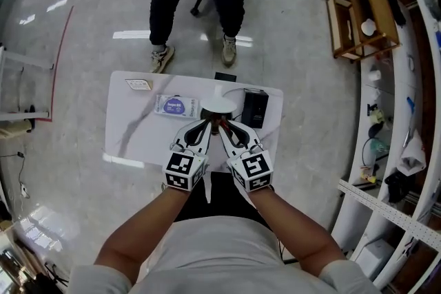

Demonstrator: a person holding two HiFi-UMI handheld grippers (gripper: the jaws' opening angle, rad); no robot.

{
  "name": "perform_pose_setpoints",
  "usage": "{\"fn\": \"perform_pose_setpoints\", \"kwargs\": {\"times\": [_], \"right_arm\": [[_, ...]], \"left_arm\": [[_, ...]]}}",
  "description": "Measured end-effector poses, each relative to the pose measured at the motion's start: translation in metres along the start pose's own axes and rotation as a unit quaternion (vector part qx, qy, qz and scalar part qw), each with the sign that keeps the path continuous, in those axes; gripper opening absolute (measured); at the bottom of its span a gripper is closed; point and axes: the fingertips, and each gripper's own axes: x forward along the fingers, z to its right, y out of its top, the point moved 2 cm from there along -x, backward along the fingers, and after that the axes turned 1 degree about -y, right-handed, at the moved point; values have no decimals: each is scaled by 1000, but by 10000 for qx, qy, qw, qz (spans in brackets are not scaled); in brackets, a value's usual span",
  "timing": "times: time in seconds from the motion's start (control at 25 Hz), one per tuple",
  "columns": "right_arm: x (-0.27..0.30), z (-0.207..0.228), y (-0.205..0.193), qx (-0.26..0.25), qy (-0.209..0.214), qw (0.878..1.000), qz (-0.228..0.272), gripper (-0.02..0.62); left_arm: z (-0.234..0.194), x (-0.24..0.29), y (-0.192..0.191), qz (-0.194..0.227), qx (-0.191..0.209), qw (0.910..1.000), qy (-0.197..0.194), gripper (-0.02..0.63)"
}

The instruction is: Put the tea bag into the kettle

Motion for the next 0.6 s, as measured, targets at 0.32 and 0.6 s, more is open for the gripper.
{"fn": "perform_pose_setpoints", "kwargs": {"times": [0.32, 0.6], "right_arm": [[21, -2, -35, 124, 99, 9996, -221, 55], [44, 7, -72, 135, 85, 9990, -423, 55]], "left_arm": [[-11, 11, -30, -127, -227, 9996, 76, 8], [-31, 25, -65, -230, -382, 9989, 158, 8]]}}
